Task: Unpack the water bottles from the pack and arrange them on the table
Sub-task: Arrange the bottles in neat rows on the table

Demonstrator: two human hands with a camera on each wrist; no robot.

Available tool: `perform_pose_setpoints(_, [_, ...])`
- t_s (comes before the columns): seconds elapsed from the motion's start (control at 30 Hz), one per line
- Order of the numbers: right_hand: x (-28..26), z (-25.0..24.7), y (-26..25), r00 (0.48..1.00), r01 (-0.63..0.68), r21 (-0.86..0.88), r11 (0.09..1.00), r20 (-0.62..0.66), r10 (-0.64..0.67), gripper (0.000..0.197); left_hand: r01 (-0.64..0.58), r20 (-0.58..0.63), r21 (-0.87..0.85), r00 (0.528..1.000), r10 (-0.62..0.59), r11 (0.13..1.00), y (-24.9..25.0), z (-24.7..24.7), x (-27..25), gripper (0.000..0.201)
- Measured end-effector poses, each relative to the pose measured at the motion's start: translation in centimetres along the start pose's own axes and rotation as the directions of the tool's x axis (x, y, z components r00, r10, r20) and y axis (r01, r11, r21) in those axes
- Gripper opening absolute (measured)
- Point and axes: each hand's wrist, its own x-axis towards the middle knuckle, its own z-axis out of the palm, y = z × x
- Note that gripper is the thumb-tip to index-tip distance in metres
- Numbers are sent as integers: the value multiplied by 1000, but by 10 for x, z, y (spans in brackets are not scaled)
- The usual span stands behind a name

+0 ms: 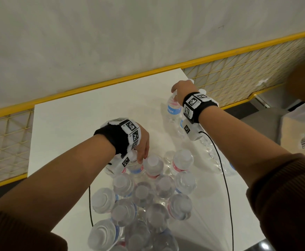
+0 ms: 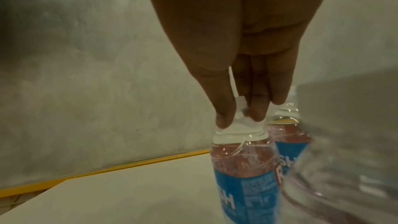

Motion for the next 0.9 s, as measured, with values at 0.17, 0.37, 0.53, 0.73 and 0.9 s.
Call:
perform_pose_setpoints(0.17, [11, -2, -5, 998, -54, 59, 997, -15, 55, 38, -33, -21, -28, 999, 32, 999, -4, 2, 1, 41])
perform_pose_setpoints(0.37, [13, -3, -7, 997, -66, 129, 989, -27, 71, 39, -35, 10, 9, 999, 35, 999, -3, 0, 1, 39])
perform_pose_setpoints(0.53, [-11, -5, 6, 991, -68, 308, 949, -89, 100, 44, -28, 16, -17, 999, 28, 999, -6, 0, 2, 41])
perform_pose_setpoints(0.73, [-69, 3, 40, 991, -123, 302, 945, -17, 134, 45, -11, -34, -6, 999, 10, 1000, -2, -1, 2, 45])
perform_pose_setpoints(0.9, [-86, 32, 54, 981, -165, 419, 893, -21, 191, 49, -120, -420, -209, 907, 22, 971, 14, -24, 8, 51])
